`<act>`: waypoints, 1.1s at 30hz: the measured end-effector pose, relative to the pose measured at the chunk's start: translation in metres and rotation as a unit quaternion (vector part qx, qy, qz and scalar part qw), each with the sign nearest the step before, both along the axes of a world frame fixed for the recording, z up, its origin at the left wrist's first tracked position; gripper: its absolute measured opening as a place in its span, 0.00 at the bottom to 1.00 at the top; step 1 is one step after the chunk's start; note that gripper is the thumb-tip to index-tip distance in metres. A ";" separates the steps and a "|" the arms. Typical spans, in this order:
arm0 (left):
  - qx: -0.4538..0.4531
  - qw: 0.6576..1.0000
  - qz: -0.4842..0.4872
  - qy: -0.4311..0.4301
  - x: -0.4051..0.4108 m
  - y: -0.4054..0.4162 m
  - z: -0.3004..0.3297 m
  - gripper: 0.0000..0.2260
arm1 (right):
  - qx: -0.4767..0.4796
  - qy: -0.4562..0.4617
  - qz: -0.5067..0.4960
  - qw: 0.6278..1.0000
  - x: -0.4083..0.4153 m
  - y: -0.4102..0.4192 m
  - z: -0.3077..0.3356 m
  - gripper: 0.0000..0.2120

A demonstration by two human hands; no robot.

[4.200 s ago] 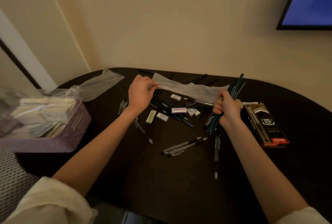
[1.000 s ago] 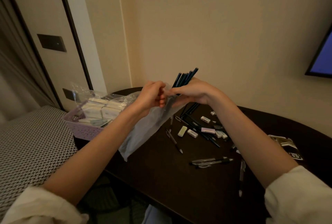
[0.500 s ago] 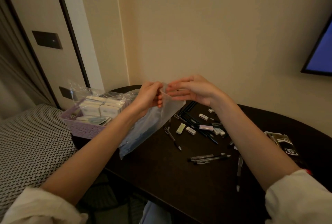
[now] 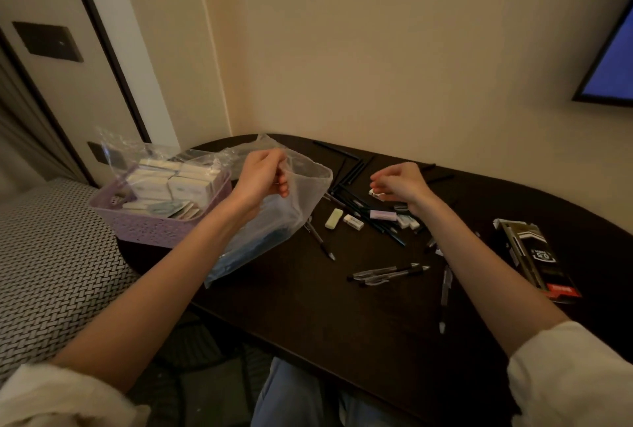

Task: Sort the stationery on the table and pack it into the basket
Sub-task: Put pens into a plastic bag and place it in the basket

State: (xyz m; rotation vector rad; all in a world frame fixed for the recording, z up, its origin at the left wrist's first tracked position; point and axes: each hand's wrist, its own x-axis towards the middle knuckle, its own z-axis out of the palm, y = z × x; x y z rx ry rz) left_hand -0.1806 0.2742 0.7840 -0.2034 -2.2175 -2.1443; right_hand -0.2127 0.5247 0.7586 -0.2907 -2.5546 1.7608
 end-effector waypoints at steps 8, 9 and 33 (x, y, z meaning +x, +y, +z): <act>-0.011 0.997 -0.024 -0.068 -0.010 0.016 -0.037 0.14 | 0.327 -0.012 0.090 0.941 -0.041 0.023 -0.052 0.17; -0.011 0.997 -0.027 -0.072 -0.012 0.018 -0.040 0.14 | 0.345 -0.023 0.105 0.932 -0.043 0.025 -0.057 0.19; 0.002 0.997 -0.016 -0.076 -0.046 0.027 -0.060 0.14 | 0.353 0.117 0.030 0.928 -0.062 0.035 -0.079 0.11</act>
